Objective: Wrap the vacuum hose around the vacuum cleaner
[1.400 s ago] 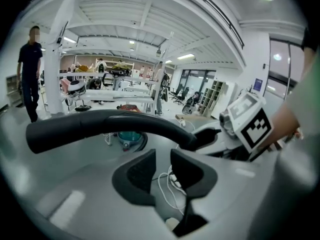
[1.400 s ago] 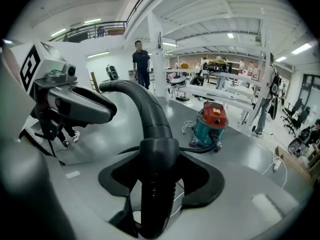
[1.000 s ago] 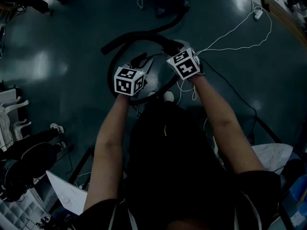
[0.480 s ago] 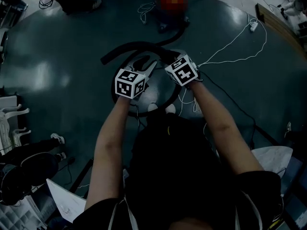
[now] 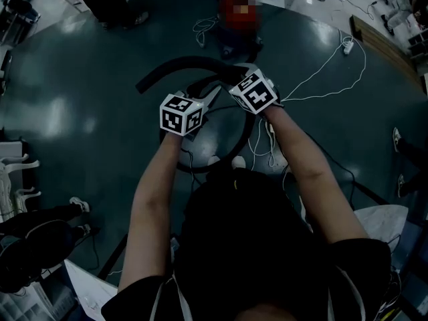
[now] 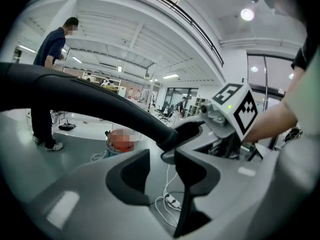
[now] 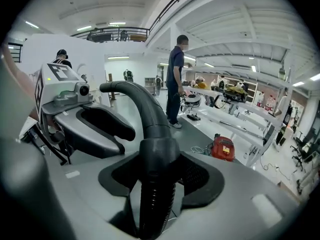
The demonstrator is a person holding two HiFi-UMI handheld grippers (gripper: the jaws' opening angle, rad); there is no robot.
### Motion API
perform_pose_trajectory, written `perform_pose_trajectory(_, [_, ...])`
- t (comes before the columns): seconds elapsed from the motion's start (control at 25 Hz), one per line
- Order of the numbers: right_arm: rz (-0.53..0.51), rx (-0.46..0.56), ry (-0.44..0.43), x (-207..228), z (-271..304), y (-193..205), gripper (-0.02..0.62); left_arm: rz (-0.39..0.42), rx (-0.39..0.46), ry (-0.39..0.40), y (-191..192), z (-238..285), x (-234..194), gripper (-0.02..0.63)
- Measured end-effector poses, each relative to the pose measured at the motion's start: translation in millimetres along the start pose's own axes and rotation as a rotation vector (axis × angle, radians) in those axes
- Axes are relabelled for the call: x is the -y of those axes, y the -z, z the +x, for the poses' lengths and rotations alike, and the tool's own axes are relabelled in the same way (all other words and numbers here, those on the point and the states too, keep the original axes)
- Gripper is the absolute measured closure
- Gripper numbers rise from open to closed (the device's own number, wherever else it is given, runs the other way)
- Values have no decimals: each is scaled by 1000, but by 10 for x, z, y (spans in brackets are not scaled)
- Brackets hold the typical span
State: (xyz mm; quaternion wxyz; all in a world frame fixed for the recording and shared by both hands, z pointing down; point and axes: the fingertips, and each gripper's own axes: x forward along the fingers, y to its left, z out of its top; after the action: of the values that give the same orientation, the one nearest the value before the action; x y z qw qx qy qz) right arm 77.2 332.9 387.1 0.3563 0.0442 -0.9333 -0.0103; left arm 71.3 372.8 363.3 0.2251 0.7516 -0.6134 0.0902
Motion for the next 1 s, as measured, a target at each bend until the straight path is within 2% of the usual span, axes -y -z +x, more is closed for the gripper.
perform_pose_trajectory(0.12, [-26,8,2,27,28,-167,362,-55,64,17,-178,-84,-130,420])
perform_pose_trajectory(0.36, [-66,17,19,11,156,-457,362,-149,187,21,-584,-271,-489,379])
perform_pose_trajectory(0.6, [-77,38,46,-43,300,-732,362,-292,299,-68,-800,-323,-889,296])
perform_pose_trajectory(0.72, [-123,76,24,-235,357,-826,362,-360,327,-78,-821,-330,-986,299])
perform_pose_trajectory(0.8, [-157,99,13,-359,378,-890,362,-383,342,-67,-858,-344,-1010,339])
perform_pose_trajectory(0.88, [-142,121,7,-396,397,-959,361,-392,356,-49,-914,-360,-1049,382])
perform_pose_trajectory(0.92, [-125,130,3,-394,406,-978,360,-394,350,-37,-931,-351,-1064,383])
perform_pose_trajectory(1.0, [-98,134,0,-362,412,-969,359,-401,311,-20,-942,-296,-1064,394])
